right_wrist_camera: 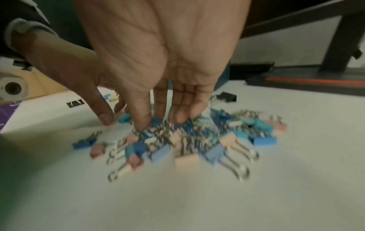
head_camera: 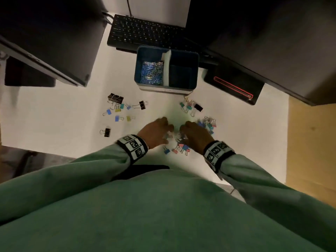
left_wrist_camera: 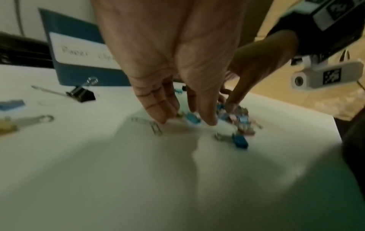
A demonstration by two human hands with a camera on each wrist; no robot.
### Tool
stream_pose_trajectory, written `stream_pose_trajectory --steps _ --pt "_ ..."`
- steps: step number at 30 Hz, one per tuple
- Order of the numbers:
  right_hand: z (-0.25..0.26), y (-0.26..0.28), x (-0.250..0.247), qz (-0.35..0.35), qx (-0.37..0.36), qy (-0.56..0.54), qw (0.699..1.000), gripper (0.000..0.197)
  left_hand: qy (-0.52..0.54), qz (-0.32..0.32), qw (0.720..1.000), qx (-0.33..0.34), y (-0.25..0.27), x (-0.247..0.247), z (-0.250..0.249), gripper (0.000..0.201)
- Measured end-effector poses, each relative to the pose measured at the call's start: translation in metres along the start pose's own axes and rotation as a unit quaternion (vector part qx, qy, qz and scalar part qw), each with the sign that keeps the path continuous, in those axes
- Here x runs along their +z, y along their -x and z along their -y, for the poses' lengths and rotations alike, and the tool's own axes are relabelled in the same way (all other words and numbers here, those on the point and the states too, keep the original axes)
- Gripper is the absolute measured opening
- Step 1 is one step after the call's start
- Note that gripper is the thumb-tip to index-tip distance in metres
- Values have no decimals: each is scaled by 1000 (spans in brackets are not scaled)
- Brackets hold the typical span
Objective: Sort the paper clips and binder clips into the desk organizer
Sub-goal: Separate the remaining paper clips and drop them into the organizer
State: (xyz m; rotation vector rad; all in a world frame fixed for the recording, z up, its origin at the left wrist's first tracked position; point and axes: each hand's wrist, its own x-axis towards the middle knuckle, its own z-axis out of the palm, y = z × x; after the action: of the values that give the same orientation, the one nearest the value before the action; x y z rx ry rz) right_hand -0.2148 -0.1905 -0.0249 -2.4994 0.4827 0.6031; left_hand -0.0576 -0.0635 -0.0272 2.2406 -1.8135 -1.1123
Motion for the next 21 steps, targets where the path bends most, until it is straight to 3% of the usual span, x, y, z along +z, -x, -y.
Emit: stream_pose_trajectory --steps 4,8,15,17,19,21 --pt "-9 12 15 -49 -10 -33 998 22 -43 32 998 39 -11 26 11 22" --pt "-10 15 8 -108 27 -94 989 19 -34 31 998 36 -1 8 -2 20" --pt "6 -28 -23 -191 99 -296 931 20 -13 12 1000 8 31 18 27 25" --pt "9 -34 -27 -198 93 -279 935 24 -15 -16 1000 4 38 17 29 29" --pt "8 -26 -22 -189 64 -187 962 28 -5 -69 997 -32 41 15 32 29" --pt "3 -7 -10 -132 37 -100 985 28 22 -115 990 -79 39 14 38 23"
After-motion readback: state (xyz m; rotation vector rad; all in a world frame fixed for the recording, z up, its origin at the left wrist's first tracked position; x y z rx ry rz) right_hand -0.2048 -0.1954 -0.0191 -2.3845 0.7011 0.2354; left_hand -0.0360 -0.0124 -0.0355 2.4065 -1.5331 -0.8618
